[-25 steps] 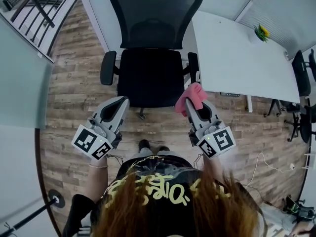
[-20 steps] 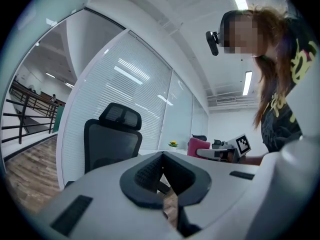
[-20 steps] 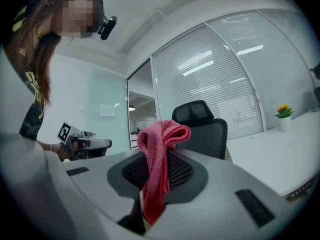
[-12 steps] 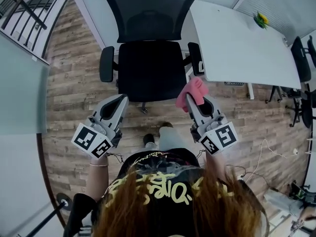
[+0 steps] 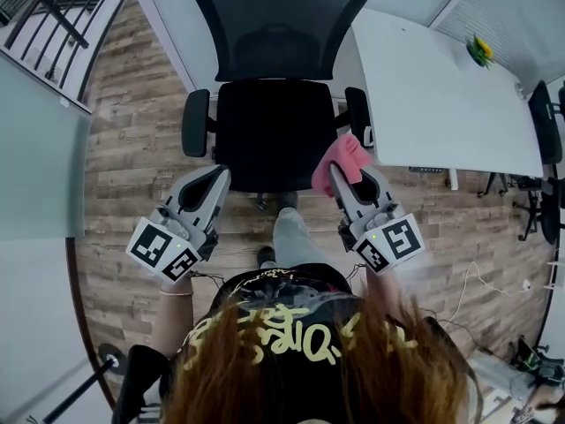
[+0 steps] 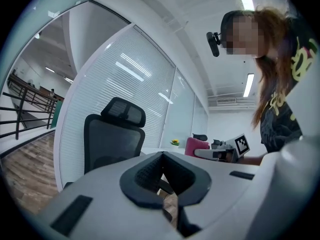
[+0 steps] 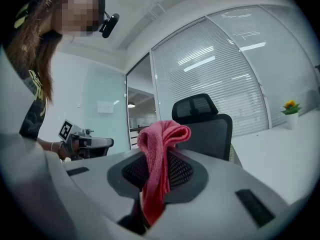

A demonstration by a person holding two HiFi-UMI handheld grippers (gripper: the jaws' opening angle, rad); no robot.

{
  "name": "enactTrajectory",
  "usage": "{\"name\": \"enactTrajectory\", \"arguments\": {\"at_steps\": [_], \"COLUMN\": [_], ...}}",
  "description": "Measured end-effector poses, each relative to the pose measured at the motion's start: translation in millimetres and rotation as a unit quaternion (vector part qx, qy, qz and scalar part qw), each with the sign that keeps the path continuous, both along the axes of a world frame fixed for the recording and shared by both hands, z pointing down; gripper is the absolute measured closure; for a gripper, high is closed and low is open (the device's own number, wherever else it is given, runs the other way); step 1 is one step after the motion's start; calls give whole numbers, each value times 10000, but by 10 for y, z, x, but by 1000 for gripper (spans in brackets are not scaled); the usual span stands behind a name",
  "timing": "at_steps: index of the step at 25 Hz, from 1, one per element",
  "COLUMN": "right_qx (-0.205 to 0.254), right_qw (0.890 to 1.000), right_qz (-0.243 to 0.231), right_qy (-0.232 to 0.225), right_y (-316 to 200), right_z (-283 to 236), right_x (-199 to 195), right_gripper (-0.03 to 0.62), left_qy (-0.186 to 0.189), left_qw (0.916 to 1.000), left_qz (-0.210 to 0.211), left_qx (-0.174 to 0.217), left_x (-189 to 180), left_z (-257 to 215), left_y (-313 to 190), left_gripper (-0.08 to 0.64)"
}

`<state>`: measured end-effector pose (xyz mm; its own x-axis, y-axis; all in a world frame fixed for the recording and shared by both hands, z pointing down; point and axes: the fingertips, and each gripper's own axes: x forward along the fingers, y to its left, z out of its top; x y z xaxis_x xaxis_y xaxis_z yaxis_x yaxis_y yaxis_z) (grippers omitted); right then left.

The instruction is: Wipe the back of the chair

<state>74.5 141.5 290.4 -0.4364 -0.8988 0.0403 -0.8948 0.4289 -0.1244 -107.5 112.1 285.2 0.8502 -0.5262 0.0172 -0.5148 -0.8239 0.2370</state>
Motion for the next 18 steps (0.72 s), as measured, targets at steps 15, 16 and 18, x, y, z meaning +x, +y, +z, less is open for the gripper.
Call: {"name": "enactTrajectory", "arguments": {"at_steps": [15, 16, 18], "right_qx": [156, 153, 118], "right_qw": [9996, 9996, 9997], "right_qz": [-208, -208, -203], "right_qy": [-80, -84, -101], "right_y": [-1469, -1520, -1618], "right_z": [-145, -150, -138], "right_x": [438, 481, 567], "right_gripper": [525, 525, 525], "left_qy": [-38, -43, -66], "left_qw": [9993, 9993, 9994], "left_qz": [-306, -301, -283], "left_qx": [203, 196, 180], "left_x": [400, 448, 544], "left_z": [-194, -199, -199], "left_y": [-1336, -1384, -1476], "left_gripper": [568, 568, 568]}}
